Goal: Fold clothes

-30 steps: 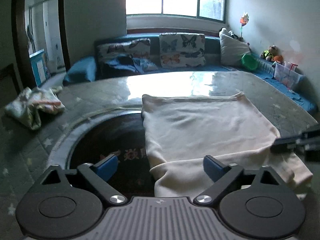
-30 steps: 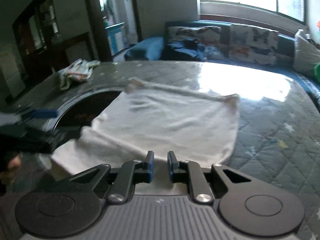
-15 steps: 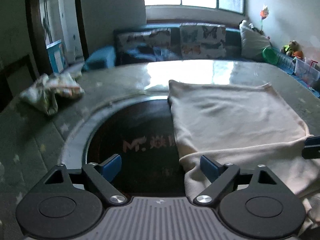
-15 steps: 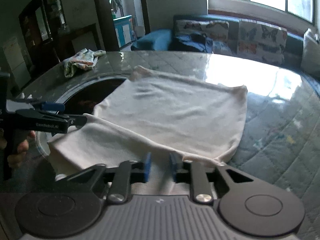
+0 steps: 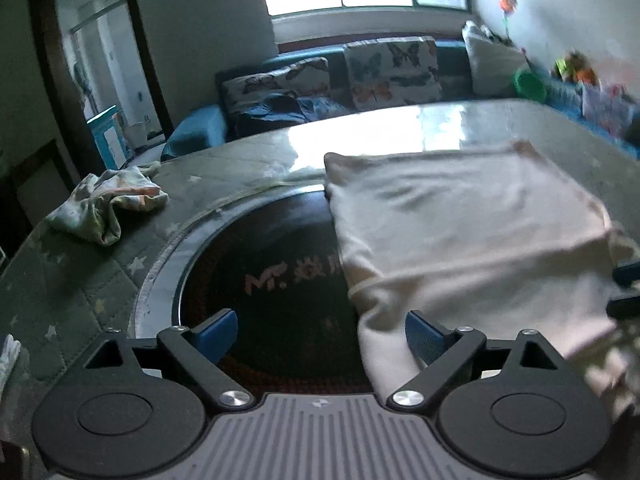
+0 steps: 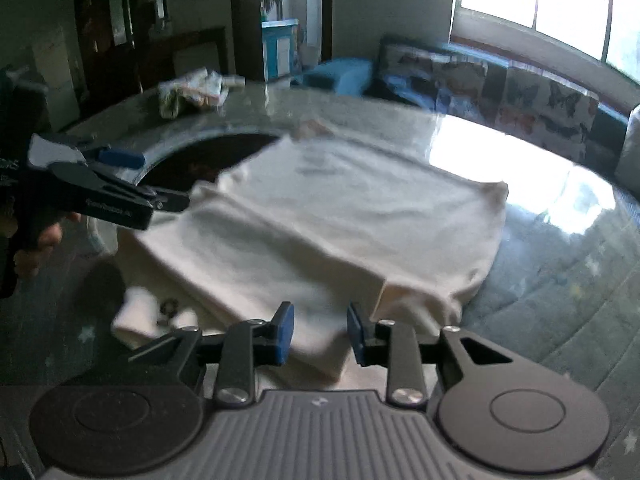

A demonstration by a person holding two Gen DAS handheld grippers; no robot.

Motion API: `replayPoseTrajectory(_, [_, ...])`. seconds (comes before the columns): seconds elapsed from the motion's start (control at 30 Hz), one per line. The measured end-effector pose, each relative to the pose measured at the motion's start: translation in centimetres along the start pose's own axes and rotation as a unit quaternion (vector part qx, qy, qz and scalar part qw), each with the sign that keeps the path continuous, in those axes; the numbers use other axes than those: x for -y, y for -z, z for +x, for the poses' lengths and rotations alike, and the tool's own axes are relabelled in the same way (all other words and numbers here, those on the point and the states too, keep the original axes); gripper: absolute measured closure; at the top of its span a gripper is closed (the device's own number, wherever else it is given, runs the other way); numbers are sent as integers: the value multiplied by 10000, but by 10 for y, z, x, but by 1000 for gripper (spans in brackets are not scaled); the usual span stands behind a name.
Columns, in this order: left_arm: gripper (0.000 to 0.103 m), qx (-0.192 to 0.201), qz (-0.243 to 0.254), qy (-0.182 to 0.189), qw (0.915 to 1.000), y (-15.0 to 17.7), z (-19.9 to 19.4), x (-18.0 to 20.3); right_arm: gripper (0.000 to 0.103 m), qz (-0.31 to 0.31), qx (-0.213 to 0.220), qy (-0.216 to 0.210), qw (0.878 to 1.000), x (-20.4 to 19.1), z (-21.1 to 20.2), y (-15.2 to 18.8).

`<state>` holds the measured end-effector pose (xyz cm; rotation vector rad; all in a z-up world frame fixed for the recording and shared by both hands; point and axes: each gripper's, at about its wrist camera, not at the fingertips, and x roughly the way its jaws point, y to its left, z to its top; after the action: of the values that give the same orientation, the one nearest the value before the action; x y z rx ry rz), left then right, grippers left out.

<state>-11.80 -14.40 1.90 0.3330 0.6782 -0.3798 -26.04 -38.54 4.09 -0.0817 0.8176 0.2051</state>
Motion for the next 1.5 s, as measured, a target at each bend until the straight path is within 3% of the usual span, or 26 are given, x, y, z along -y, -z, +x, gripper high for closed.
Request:
replayPoseTrajectory(0.17, [9, 249, 274, 122, 9992, 10, -30, 4, 71, -176, 58, -19, 9998, -3, -16, 5])
replayPoseTrajectory(0.3, [9, 550, 924, 369, 9935, 27, -62, 16, 64, -460, 16, -33, 9989, -6, -35, 12])
replayPoseTrajectory(0.37, [9, 742, 1455, 434, 9856, 38, -74, 27, 61, -600, -64, -24, 9982, -7, -41, 18])
replayPoseTrajectory(0.53, [9, 1077, 2702, 421, 9558, 66, -80, 57, 56, -966, -250, 92, 9950, -13, -46, 35])
replayPoseTrajectory(0.63, [13, 1175, 3088, 559, 9422, 75, -76, 70, 49, -1147, -320, 173, 9927, -17, -47, 43])
replayPoseTrajectory(0.73, [20, 1338, 3183, 659, 9362, 78, -74, 76, 47, -1320, -295, 261, 9905, -20, -48, 48])
replayPoseTrajectory(0.93, [61, 1391, 3210, 910, 9324, 76, -67, 81, 41, -1572, -149, 324, 9869, -27, -50, 53])
replayPoseTrajectory(1.0, [84, 1360, 3100, 1032, 9353, 73, -65, 80, 41, -1666, -92, 331, 9854, -30, -51, 54])
replayPoseTrajectory(1.1, [91, 1353, 2804, 1182, 9429, 63, -64, 76, 36, -1860, 38, 327, 9820, -34, -52, 57])
replayPoseTrajectory(1.3, [93, 1303, 2168, 1427, 9569, 37, -62, 65, 31, -2336, 394, 260, 9712, -43, -48, 57])
replayPoseTrajectory(1.4, [93, 1254, 1934, 1488, 9616, 27, -60, 62, 31, -2455, 579, 254, 9673, -48, -38, 54])
replayPoseTrajectory(1.5, [93, 1187, 1777, 1550, 9645, 22, -57, 59, 41, -2356, 725, 175, 9690, -48, -28, 47])
